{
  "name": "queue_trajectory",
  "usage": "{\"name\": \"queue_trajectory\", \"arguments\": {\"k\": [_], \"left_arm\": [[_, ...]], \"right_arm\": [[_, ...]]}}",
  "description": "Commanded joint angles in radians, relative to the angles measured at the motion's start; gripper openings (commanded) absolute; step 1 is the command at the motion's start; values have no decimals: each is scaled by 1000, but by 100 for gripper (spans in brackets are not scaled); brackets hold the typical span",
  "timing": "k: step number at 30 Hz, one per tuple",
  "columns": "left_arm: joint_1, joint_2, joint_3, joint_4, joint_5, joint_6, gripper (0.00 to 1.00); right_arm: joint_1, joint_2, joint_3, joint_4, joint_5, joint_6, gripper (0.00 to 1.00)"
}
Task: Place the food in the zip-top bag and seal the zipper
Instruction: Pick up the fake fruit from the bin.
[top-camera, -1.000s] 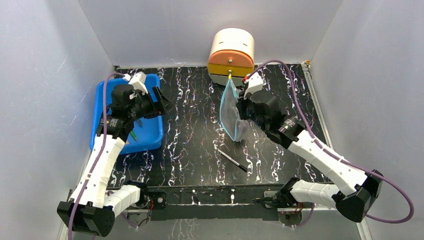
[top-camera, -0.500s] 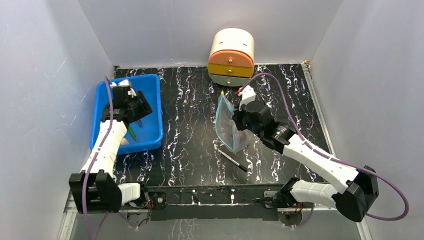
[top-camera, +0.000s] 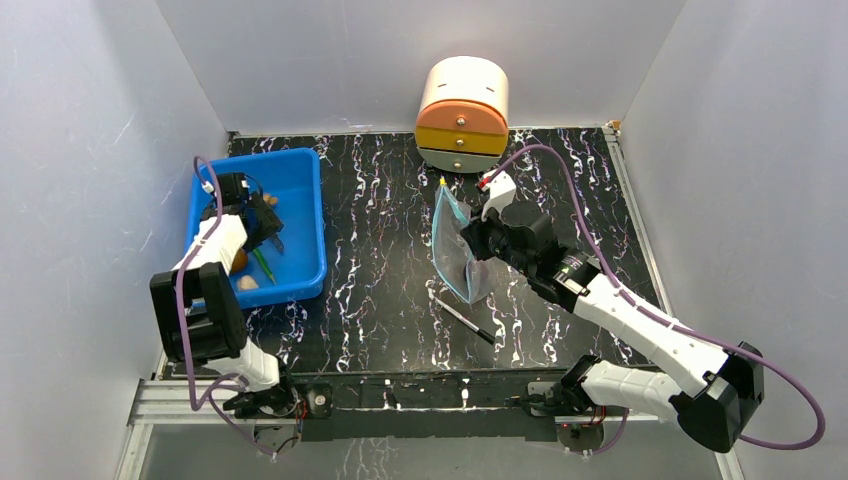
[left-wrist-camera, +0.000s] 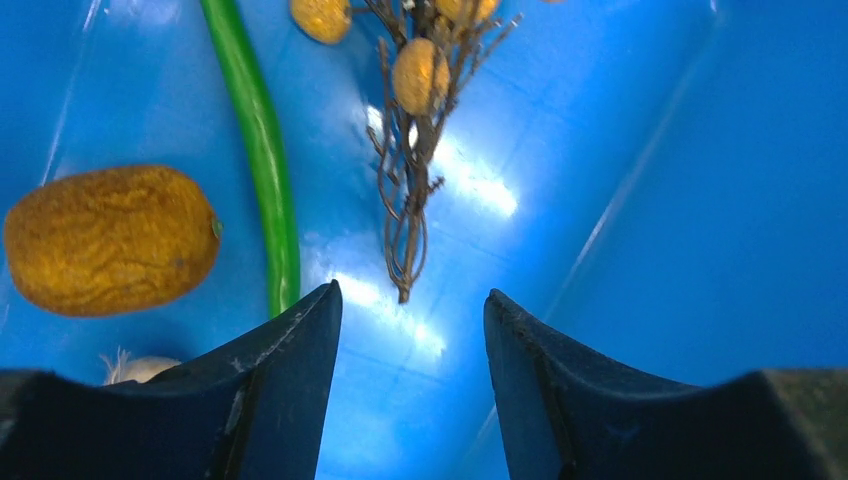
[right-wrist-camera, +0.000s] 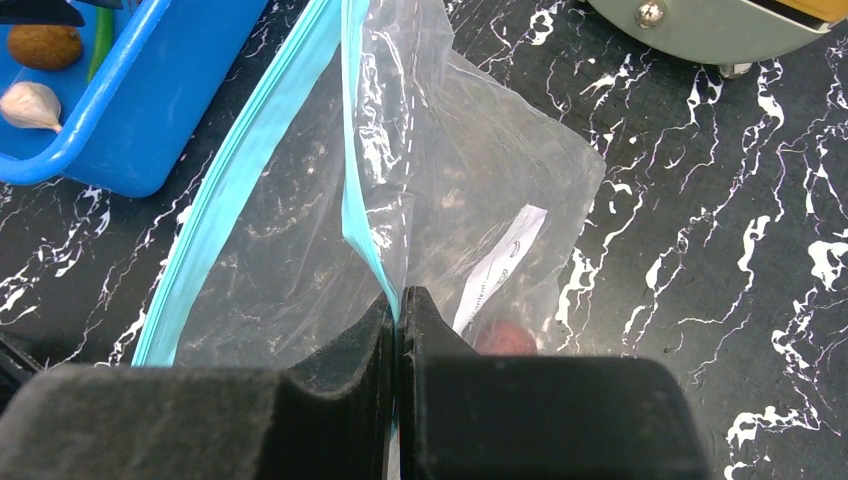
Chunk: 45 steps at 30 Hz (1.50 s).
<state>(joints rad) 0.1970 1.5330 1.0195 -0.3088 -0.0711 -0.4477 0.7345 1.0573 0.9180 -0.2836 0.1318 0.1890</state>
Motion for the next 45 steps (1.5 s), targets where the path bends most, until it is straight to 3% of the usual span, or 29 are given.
{"name": "queue_trajectory", "arguments": {"k": [1, 9, 23, 30, 45], "left_arm": [[27, 63, 76, 45, -18, 3, 51], [65, 206, 142, 90, 31, 10, 46], [68, 343, 169, 75, -6, 59, 39], [67, 317, 182, 85, 60, 57, 18], [65, 34, 70, 136, 201, -52, 10]], "right_arm": [[-3, -19, -5, 73, -15, 8, 0], [-3, -14, 18, 64, -31, 13, 0], [-3, 2, 31, 60, -53, 41, 0], [-2, -27, 4, 63, -62, 64, 0], [-3, 58, 22, 154, -125, 174, 0]]}}
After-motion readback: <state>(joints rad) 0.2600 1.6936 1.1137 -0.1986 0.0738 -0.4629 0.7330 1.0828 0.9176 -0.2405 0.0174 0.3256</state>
